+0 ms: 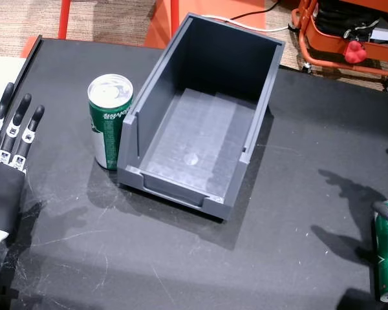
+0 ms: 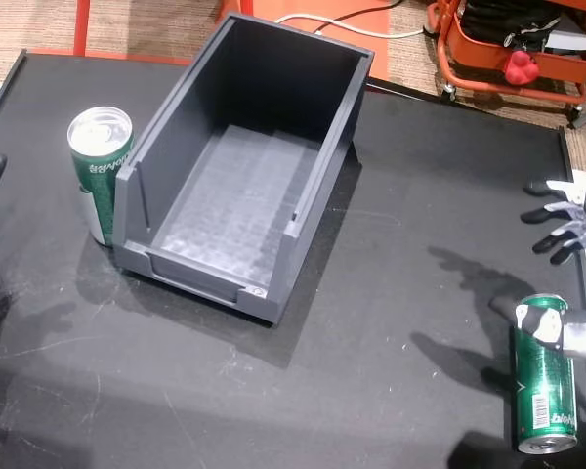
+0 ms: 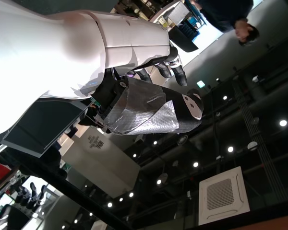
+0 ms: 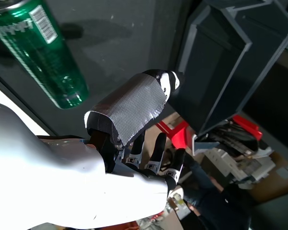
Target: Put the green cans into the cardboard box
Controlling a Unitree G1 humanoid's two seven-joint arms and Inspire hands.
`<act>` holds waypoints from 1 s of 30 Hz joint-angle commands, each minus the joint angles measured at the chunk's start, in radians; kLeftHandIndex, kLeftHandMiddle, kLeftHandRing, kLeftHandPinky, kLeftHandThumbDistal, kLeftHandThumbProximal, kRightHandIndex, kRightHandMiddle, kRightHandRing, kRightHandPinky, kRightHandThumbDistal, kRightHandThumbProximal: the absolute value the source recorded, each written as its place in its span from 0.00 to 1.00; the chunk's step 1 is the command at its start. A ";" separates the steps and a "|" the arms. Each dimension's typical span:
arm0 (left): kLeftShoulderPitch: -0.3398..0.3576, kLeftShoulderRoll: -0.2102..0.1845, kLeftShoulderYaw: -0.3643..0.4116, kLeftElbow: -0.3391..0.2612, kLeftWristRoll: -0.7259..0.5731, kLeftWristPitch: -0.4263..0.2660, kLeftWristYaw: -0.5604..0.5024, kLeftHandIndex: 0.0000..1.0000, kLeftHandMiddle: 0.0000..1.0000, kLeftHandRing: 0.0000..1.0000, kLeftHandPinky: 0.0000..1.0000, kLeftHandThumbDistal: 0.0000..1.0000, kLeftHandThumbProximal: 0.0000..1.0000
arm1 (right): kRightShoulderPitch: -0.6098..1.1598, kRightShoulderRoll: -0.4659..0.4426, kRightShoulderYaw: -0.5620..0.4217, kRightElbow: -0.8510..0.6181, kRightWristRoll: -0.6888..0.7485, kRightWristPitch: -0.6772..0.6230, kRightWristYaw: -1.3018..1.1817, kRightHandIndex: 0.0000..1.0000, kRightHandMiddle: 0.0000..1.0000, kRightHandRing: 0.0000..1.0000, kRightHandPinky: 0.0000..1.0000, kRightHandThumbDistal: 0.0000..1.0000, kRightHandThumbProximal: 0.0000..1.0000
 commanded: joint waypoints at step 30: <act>-0.033 -0.005 -0.032 0.120 0.057 -0.124 -0.080 0.95 0.90 0.93 0.90 0.37 0.81 | -0.126 -0.137 0.025 0.190 -0.172 -0.026 0.008 0.49 0.52 0.67 0.79 1.00 0.15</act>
